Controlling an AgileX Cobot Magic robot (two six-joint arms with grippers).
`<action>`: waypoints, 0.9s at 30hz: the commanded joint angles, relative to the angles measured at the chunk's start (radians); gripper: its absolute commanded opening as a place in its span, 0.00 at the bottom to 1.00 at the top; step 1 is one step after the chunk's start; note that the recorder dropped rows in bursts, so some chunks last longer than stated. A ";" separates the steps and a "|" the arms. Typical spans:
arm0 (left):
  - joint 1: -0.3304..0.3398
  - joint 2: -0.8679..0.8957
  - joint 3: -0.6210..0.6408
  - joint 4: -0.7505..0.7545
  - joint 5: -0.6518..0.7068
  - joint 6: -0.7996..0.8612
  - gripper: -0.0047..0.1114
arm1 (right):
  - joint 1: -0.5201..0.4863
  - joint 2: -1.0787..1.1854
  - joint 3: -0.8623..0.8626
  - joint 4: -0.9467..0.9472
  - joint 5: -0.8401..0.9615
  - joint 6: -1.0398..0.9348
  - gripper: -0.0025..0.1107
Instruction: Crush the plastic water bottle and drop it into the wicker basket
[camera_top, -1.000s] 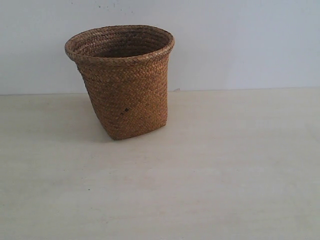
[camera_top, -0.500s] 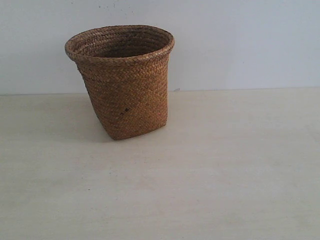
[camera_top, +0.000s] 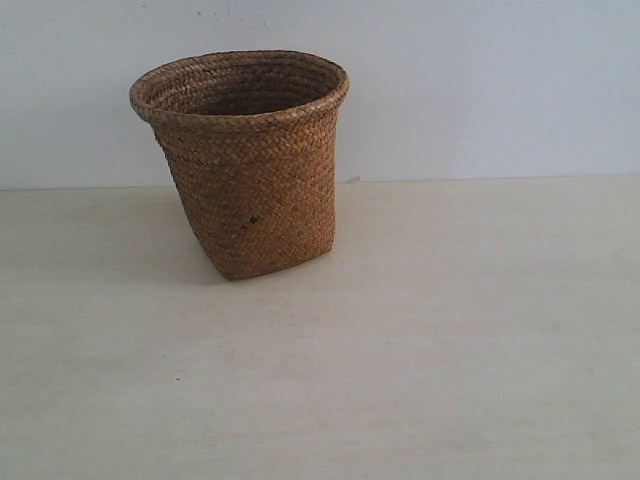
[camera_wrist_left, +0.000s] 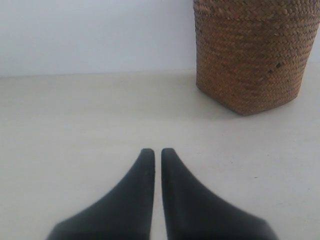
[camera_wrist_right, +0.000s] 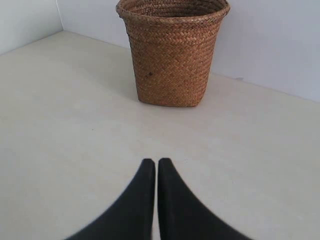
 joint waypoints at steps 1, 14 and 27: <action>0.004 -0.003 0.004 0.008 0.001 0.009 0.08 | -0.002 -0.004 0.005 0.001 -0.009 -0.004 0.02; 0.004 -0.003 0.004 0.010 0.001 0.032 0.08 | -0.002 -0.004 0.005 0.001 -0.009 -0.004 0.02; 0.004 -0.003 0.004 0.010 0.003 0.032 0.08 | -0.002 -0.004 0.005 0.001 -0.009 -0.004 0.02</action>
